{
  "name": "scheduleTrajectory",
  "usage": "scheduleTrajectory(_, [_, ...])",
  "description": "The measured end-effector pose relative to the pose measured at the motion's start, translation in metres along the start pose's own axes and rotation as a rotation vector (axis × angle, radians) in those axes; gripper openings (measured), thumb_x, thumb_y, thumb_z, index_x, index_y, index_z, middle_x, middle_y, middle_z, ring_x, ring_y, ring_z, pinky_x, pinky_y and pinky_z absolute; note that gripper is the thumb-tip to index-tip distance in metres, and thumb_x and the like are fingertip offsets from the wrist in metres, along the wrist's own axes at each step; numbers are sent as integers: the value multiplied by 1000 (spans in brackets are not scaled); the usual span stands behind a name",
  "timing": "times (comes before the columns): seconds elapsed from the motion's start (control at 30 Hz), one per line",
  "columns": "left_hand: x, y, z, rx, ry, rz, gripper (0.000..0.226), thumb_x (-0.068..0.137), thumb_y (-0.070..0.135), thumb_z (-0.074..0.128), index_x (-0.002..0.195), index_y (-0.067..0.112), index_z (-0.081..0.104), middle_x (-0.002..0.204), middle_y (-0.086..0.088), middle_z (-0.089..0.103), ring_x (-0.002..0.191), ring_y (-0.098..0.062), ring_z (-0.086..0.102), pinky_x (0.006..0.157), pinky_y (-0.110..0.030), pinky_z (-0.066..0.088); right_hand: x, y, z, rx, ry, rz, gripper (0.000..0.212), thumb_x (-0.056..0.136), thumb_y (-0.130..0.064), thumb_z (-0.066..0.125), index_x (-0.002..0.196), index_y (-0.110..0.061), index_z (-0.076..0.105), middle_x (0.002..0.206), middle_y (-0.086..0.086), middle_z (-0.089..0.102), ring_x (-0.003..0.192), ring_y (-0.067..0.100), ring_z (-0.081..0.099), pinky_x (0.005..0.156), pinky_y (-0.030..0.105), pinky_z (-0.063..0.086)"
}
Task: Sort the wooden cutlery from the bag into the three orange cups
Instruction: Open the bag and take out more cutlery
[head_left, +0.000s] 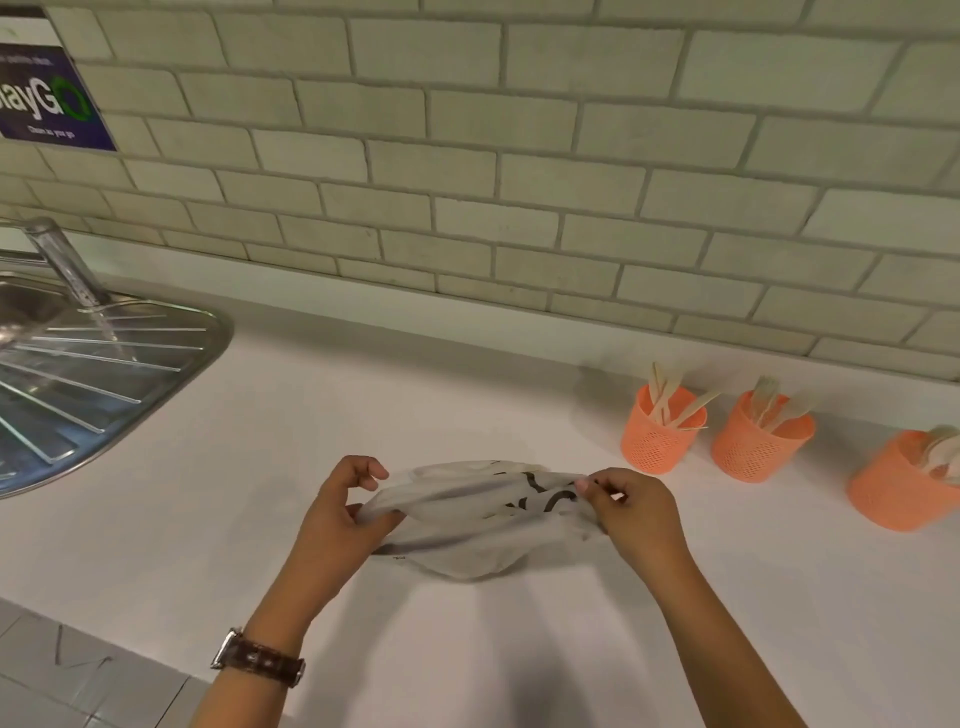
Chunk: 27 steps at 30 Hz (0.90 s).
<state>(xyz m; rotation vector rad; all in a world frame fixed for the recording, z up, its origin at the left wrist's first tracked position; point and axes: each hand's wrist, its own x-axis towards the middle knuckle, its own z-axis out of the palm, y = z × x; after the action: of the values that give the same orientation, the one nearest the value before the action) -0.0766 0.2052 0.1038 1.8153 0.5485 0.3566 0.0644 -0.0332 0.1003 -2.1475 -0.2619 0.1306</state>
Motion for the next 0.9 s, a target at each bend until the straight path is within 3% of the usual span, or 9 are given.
scheduleTrajectory(0.13, [-2,-6,-4,18,137,8,16,78,7,70,68,18,67,67,6,68,56,-10,55,50,-7,38,-2,-1,-12,719,-322,427,14,91,-10,57,92,1,66,75,13,71,52,18,67,49,26,56])
scheduleTrajectory(0.3, [-3,-18,-3,238,279,53,16,79,12,71,69,24,72,80,6,57,77,-13,55,66,-9,38,-7,3,-4,1162,-455,644,19,79,3,61,97,8,61,88,24,73,77,38,72,66,45,60])
scheduleTrajectory(0.37, [-5,-18,5,107,192,-84,16,84,14,66,69,21,71,80,1,63,76,-16,58,66,-9,40,-8,7,6,1341,-414,722,55,52,11,79,103,12,58,98,31,68,81,44,70,64,56,57])
scheduleTrajectory(0.43, [-7,-17,15,-177,82,-272,16,88,17,60,80,11,73,85,-8,73,82,-21,64,73,-21,49,-7,9,13,1423,-386,773,48,67,13,66,113,12,53,104,31,65,82,44,68,61,58,55])
scheduleTrajectory(0.5, [-5,-18,21,-576,-34,-494,23,91,18,54,99,3,69,95,-12,74,86,-21,69,75,-31,57,-6,7,15,1422,-390,815,29,86,7,40,111,10,54,92,28,69,71,38,71,58,52,56])
scheduleTrajectory(0.63, [7,-16,15,-1175,-78,-713,63,44,-6,86,101,-2,62,88,-19,73,71,-26,73,60,-42,60,-9,8,17,1325,-568,721,35,81,-6,54,113,6,60,108,26,68,90,37,70,76,52,54])
scheduleTrajectory(0.67, [10,-14,12,-1237,-69,-723,68,35,-11,87,97,-2,62,84,-21,73,68,-29,73,55,-44,59,-11,7,16,1259,-611,657,35,84,-14,60,114,3,62,113,23,67,97,34,68,82,50,55])
scheduleTrajectory(0.77, [16,-9,6,-1298,-70,-763,30,76,0,66,106,-1,60,87,-22,72,71,-32,72,55,-45,59,-11,9,13,1033,-641,474,57,65,-9,82,116,-2,59,117,20,66,101,30,67,80,39,59])
scheduleTrajectory(0.9, [7,5,5,-1131,-271,-628,40,77,21,70,106,-5,65,92,-19,72,71,-26,72,56,-33,60,-4,11,9,596,-340,375,42,75,2,72,110,-10,53,112,14,60,89,22,64,64,25,54])
